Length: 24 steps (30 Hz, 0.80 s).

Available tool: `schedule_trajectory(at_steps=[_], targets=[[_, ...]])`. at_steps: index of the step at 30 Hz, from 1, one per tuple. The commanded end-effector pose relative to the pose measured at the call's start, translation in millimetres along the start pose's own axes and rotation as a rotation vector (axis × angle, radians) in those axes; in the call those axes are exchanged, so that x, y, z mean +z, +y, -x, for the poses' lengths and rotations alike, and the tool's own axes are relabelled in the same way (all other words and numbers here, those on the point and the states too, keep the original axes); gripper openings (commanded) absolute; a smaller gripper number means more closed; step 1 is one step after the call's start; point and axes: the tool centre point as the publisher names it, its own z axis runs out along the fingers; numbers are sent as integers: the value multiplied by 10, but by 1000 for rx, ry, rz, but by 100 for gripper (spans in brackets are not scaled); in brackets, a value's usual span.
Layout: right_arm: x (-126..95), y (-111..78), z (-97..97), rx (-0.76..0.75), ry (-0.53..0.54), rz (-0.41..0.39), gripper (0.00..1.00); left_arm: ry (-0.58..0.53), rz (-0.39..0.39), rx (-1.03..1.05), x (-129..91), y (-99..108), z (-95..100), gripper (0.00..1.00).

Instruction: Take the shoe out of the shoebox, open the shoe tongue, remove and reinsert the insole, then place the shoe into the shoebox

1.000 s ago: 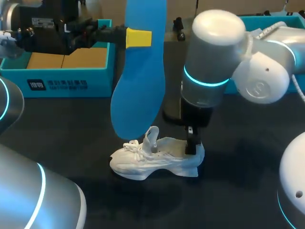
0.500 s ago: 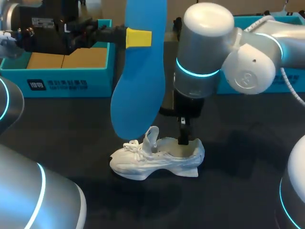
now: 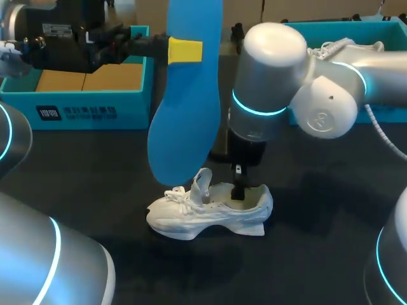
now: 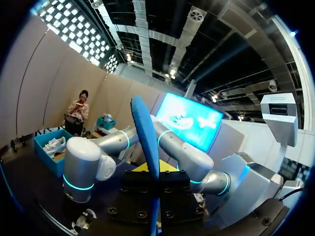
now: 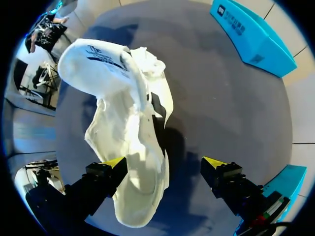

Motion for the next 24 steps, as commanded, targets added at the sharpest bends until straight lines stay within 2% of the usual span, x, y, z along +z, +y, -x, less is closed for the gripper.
schedule_trajectory(at_steps=[1,8,9,10,11,12,13,14,24], targets=[[185,89,61,0,19,-2,100,0,3,-1,17,-14,9,0],[318,80,69,14,37,15,100,0,3,-1,17,-14,9,0],[328,84,67,14,37,19,97,0,3,-1,17,-14,9,0],[338,90,63,15,37,21,85,0,3,-1,17,-14,9,0],[346,97,59,16,37,23,48,0,3,-1,17,-14,9,0],[354,107,54,16,37,24,33,0,3,-1,17,-14,9,0],[363,115,42,17,40,23,13,0,3,-1,17,-14,9,0],[372,125,28,18,46,19,0,0,3,-1,17,-14,9,0],[350,149,-134,51,64,10,0,0,3,-1,17,-14,9,0]])
